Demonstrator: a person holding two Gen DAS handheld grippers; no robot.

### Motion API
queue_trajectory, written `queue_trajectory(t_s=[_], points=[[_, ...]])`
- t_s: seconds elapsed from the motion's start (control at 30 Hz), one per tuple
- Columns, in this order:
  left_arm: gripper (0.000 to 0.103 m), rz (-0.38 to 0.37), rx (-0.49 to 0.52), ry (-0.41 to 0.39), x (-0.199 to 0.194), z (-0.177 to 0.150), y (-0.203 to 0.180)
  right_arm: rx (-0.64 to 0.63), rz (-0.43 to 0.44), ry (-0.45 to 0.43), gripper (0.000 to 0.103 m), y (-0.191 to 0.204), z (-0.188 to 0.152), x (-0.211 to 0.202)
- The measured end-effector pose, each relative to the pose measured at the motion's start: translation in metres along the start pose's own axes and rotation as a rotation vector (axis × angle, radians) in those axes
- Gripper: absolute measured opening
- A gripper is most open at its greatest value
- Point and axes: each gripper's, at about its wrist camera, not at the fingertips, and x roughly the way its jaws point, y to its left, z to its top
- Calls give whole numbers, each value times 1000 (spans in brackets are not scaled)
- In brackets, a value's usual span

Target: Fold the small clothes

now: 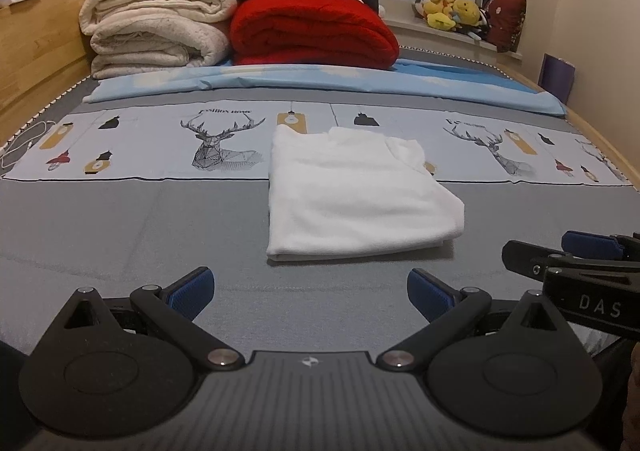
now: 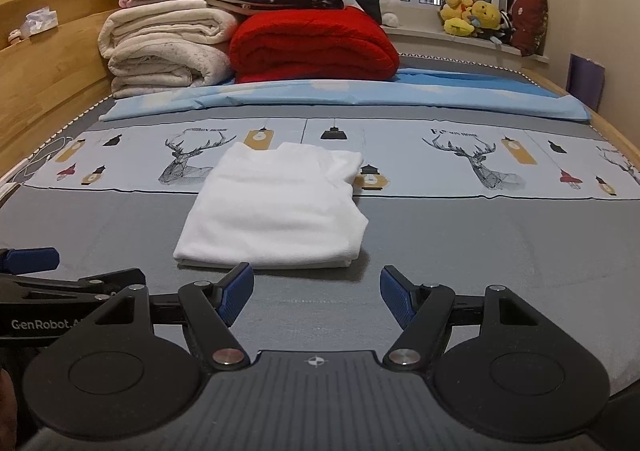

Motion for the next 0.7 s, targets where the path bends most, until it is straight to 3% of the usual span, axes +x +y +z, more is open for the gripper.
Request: queue_trajectory(t_s=[0.7], points=[[103, -14, 7, 6, 1, 0, -1, -27, 11, 7, 71, 8, 0, 3]])
